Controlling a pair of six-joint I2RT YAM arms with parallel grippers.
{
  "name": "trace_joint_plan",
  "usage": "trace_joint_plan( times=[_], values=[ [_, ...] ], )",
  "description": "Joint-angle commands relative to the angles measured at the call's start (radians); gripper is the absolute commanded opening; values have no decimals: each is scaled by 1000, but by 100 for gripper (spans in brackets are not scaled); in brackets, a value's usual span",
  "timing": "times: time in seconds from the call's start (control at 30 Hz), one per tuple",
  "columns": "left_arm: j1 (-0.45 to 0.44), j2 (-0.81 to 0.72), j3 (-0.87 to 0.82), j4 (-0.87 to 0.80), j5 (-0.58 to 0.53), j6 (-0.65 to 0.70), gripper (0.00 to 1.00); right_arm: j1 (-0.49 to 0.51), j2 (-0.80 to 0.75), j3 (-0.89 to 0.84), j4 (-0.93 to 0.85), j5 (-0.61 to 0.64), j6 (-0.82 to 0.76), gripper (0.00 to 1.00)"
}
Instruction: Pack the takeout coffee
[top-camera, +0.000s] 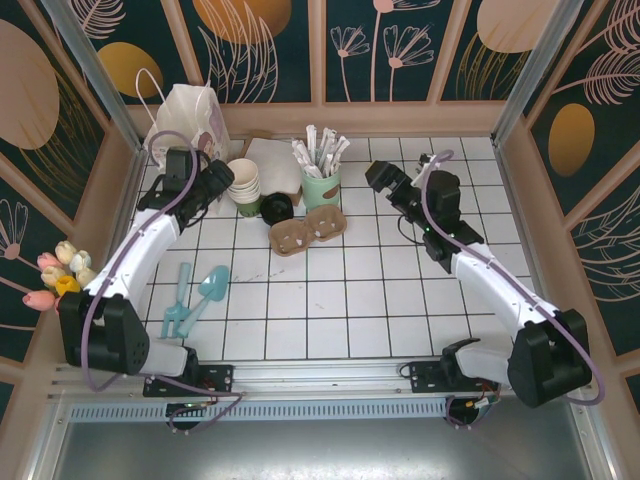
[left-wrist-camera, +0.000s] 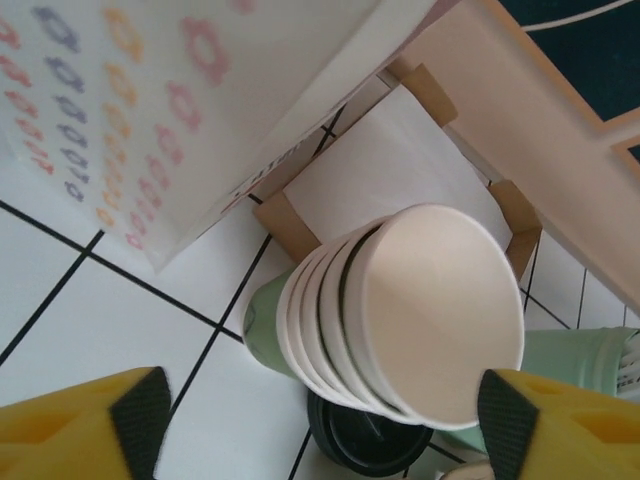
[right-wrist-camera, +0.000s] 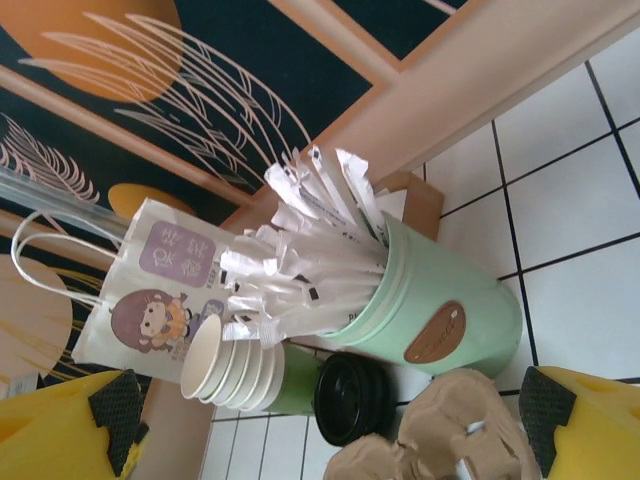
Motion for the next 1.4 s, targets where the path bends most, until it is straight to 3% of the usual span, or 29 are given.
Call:
trace_joint_plan(
  times=[0.0, 0.13, 0.33, 0.93, 1.13, 1.37],
  values=[
    [-4, 90, 112, -141, -2, 97, 70, 16, 22, 34, -29, -15, -15, 99],
    [-9, 171, 219, -196, -16, 129, 58, 44, 17, 38, -64, 43, -50, 99],
    [-35, 244, 294, -251, -111, 143, 49, 56, 15, 50, -117, 87, -86, 99],
    [-49, 323, 339, -247, -114, 133, 18, 62, 14, 68, -160, 125, -137, 99],
    [-49, 324, 354, -246, -104, 138, 14, 64, 7, 72, -164, 131, -142, 99],
    [-48, 329, 367, -248, -95, 144, 16, 70, 9, 76, -167, 134, -144, 99]
  ],
)
